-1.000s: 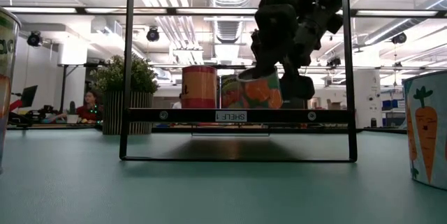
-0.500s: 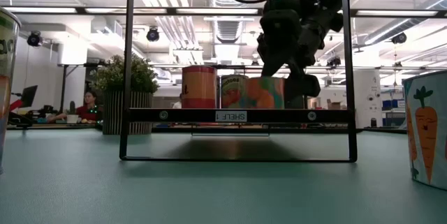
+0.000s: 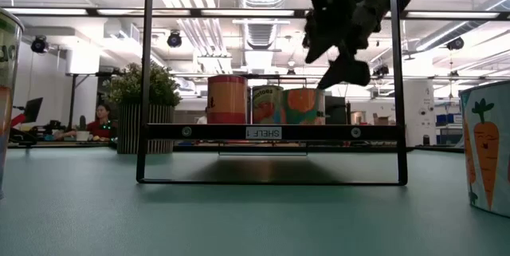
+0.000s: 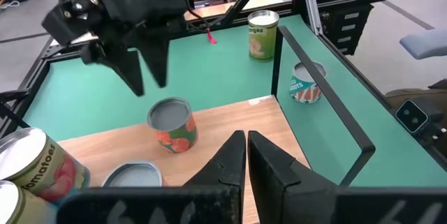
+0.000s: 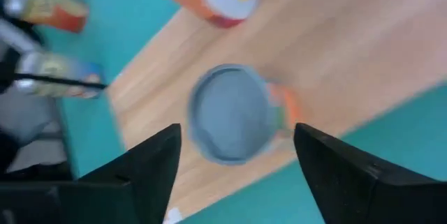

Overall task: Pick and place cans onto a shelf
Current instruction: Put the small canned oranges on the shelf

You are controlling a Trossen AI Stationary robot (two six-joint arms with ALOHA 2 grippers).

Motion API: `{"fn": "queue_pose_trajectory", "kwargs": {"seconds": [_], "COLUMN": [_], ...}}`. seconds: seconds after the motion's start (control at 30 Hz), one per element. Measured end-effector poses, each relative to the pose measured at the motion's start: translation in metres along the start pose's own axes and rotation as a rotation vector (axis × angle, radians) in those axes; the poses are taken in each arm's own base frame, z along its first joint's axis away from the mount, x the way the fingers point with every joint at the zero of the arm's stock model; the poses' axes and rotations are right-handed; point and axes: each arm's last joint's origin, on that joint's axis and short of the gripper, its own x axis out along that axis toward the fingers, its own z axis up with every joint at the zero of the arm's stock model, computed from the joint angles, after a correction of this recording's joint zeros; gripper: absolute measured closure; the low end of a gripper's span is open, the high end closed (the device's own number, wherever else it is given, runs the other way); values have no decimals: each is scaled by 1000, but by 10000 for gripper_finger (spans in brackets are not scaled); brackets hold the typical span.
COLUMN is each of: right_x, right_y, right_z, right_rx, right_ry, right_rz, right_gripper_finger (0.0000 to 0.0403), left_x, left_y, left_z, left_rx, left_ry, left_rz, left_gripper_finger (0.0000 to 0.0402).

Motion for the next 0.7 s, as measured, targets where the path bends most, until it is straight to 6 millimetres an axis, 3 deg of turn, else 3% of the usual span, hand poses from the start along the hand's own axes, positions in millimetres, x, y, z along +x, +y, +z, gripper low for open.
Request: {"fn": "queue_pose_trajectory", "kwargs": {"seconds": [0.2,0.4,0.7], "right_x": [-12,10,42], "right_y": [-11,-14,0], "right_z": [-10,-14,-25], "right_rx": [-19,-96,-180], "right_ry": [-52,-54,18], "right_rz": [-321,-333,-266], "right_gripper_finger": [245,379,394], "left_x": [0,0,0], "left_y": [0,0,0], "left_z": [0,0,0], "left_rx": [0,0,0], "left_ry": [0,-1,-1], "left_rz": [0,0,0], "left_gripper_finger": [402,402,402]}}
